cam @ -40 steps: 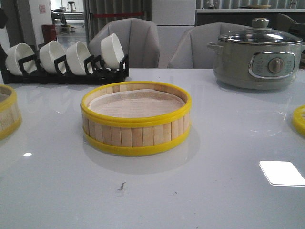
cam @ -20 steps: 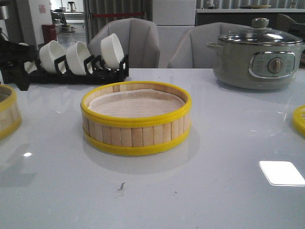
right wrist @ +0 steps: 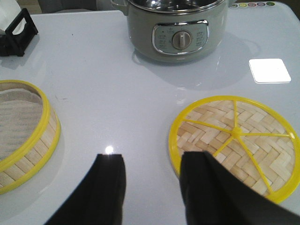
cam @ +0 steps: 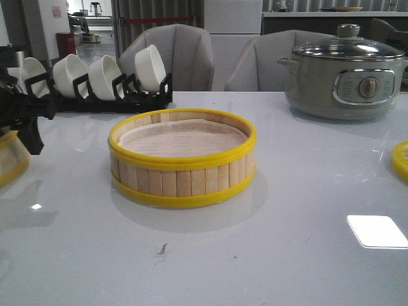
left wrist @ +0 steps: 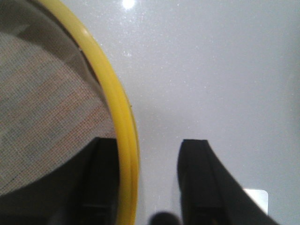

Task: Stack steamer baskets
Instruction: 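Grasp the rim of the nearby bamboo steamer basket with the left gripper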

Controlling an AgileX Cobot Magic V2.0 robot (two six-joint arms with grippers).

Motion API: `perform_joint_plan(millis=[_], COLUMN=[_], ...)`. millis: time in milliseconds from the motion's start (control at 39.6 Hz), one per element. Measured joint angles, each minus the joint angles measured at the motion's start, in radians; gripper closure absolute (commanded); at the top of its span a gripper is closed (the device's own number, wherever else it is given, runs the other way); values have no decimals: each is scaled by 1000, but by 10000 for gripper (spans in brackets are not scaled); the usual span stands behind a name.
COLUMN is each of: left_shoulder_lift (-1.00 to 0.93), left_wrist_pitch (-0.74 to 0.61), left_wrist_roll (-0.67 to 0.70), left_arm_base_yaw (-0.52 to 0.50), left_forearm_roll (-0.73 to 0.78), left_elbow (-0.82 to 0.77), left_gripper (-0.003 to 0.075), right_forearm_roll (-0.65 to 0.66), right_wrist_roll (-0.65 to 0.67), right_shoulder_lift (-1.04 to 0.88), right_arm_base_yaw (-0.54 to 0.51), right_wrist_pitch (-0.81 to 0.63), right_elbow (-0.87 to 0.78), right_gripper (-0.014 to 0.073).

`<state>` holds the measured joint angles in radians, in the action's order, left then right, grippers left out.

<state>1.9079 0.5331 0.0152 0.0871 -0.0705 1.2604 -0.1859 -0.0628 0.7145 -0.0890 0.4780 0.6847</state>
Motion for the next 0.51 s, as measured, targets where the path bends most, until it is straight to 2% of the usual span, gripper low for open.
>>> perform_joint_plan(millis=[51,328,505], left_shoulder_lift=[0,-2,-42], left_wrist_pitch=[0,58,122], left_wrist_roll=[0,0,2], left_arm_base_yaw=[0,10,86], left_forearm_roll=[2,0,-4], left_elbow=[0,39,120], left_gripper=[614,634,634], right_forearm_roll=[0,0,-4], right_wrist_roll=[0,0,0], right_shoulder_lift=[0,0,0], right_arm_base_yaw=[0,0,0], right_wrist_pitch=[0,8,8], right_elbow=[0,0,0], right_gripper=[199,199,199])
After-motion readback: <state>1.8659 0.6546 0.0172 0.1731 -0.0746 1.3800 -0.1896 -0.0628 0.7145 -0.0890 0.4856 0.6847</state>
